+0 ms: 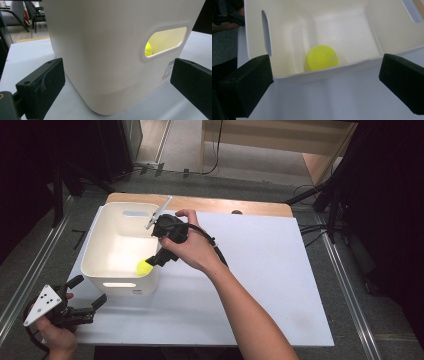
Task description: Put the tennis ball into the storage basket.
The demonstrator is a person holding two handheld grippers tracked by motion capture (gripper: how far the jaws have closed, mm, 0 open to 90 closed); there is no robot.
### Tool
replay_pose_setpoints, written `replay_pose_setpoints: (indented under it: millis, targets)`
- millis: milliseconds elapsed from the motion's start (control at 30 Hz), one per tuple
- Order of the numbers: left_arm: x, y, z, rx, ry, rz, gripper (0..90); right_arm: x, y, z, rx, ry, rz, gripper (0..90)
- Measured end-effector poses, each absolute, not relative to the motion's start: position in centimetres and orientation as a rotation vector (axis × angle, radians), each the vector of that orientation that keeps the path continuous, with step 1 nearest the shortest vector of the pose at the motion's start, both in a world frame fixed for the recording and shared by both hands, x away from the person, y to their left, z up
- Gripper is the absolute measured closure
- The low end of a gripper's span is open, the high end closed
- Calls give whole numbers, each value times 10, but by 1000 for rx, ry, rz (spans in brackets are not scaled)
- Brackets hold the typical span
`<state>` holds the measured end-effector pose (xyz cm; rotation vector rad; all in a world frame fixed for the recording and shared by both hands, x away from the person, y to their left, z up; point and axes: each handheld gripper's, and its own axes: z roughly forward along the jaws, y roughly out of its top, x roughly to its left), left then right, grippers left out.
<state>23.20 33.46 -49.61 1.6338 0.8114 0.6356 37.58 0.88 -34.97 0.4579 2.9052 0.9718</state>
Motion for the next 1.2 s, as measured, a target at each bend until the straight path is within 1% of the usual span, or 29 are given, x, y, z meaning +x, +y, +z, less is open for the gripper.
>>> replay_pose_setpoints:
  millis: [633, 1200]
  targets:
    - [232, 334, -496, 1644, 814, 639, 0, 360, -56, -367, 609, 2790, 1018, 0]
    - [232, 334, -496, 1644, 814, 640, 0, 347, -119, -400, 758, 2694, 1066, 0]
